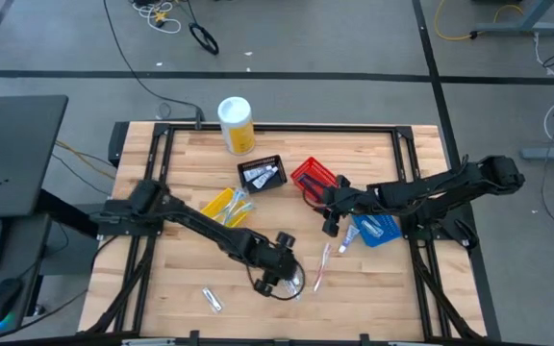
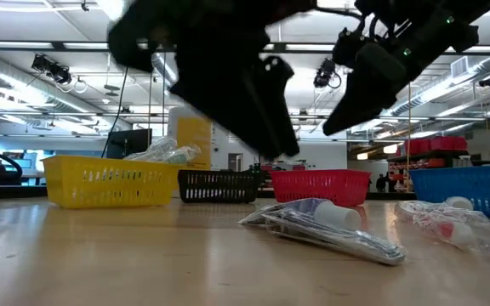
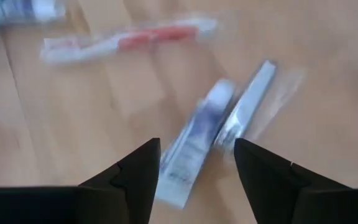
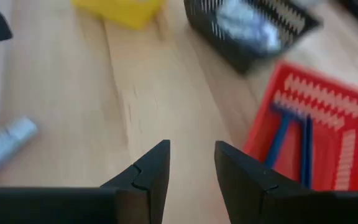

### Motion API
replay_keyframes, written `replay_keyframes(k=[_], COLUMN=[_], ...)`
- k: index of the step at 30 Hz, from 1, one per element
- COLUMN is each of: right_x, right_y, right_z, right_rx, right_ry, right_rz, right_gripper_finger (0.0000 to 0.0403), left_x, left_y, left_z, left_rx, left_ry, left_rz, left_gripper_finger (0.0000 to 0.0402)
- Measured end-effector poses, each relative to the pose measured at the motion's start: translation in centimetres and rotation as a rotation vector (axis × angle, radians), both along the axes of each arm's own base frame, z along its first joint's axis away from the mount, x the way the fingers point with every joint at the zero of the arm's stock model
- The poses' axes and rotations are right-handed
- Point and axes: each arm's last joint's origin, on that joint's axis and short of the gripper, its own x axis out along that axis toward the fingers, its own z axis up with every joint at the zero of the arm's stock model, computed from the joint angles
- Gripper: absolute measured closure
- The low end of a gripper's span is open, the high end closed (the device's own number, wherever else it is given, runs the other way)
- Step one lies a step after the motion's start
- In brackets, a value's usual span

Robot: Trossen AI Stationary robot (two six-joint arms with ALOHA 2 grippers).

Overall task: Pick & Place Travel size toiletries
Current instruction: Put the white toothpaste into the black basket

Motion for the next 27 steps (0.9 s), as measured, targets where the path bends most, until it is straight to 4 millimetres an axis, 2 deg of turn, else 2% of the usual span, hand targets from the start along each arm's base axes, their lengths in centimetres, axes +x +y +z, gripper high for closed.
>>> replay_keyframes(k=[4,5,7,27], right_x=[-0.2,-0.4,-0.3,0.2], right_y=[0.0,0.0,0.0,0.2], right_z=[-0.9,-1.1,-1.5,-1.8], right_rx=[0.002,0.001,0.000,0.032], right_ry=[0.027,0.036,0.045,0.026], right_rz=[-0.005,-0.005,-0.006,-0.002], right_gripper_finger=[0.0266,0.0266,0.0266,0.0266], left_x=[0.3,0.8,0.5,0.8], left_y=[0.0,-0.2,0.0,1.1], left_z=[-1.7,-1.8,-2.1,-2.4], left_rx=[0.066,0.064,0.094,0.055], left_ry=[0.033,-0.001,0.032,0.045], left_rz=[-0.037,-0.043,-0.058,-0.067], left_gripper_finger=[0.0173,0.0171,0.0168,0.0168])
